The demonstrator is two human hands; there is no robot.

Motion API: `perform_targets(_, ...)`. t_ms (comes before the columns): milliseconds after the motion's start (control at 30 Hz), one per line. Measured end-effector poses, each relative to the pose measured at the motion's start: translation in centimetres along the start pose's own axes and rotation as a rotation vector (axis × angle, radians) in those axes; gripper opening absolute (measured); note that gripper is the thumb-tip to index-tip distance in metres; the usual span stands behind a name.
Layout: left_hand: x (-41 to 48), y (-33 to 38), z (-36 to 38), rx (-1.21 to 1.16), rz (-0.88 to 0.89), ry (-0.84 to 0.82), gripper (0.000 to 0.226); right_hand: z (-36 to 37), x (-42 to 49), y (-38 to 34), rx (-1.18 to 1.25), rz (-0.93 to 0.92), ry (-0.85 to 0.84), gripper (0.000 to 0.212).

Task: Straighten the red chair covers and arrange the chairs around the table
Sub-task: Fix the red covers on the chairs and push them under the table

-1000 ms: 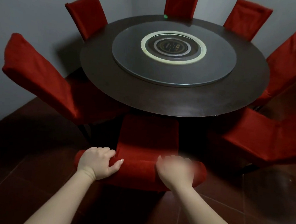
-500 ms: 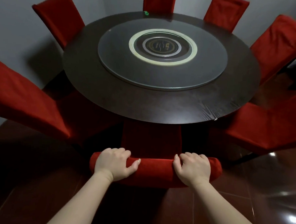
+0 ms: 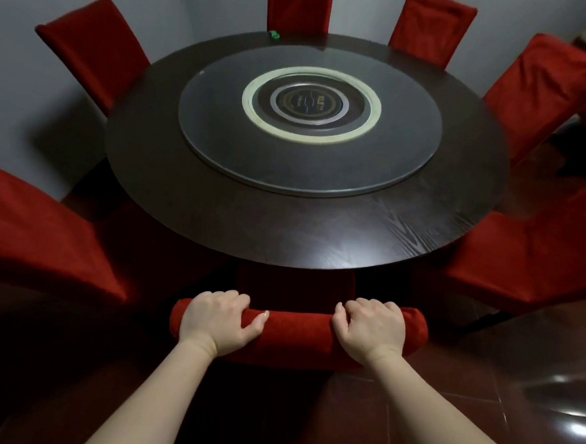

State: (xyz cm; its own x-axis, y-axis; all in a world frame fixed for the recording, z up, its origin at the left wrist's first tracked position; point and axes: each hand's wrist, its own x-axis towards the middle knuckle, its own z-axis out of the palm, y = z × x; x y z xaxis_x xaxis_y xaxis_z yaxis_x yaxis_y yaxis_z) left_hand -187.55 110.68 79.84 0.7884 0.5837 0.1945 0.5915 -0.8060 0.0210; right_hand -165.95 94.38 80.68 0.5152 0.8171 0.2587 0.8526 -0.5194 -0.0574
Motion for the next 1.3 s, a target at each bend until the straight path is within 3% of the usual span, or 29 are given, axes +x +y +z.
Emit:
perform_targets(200,1.8,0.7,0.9,0.001,-0.023,0.013,0.054,0.8,2.0,1.2,-0.006,0.014,-0.002,0.049)
perform_targets(333,1.8,0.9,0.0,0.04,-0.113,-0.151,0.062,0.7,1.8,1.2,-0.009,0.025,-0.089,0.05)
perform_targets(467,1.2,2.3,-1.6,0.062,-0.235,-0.208,0.06,-0.2,1.6,1.0,-0.013,0.017,-0.182,0.052)
perform_targets(633,-1.7,2.6,-3.3,-0.039,-0.261,-0.26,0.062,-2.2,-0.9,2.4,-0.051,-0.002,-0.217,0.051)
perform_targets(800,-4.6,3.8,-6.1,-0.27,-0.374,-0.23,0.076,-6.5,-5.5,5.9,-0.027,-0.023,-0.297,0.061)
perform_targets(1100,-1.2,13.9,-14.6,-0.208,-0.016,-0.155,0.078,-17.2,-8.3,12.5,-0.006,-0.054,-0.28,0.066)
perform_targets(1300,1.7,22.0,-17.1,-0.12,0.152,-0.242,0.083,-21.0,-10.2,19.2,0.027,-0.056,-0.238,0.067)
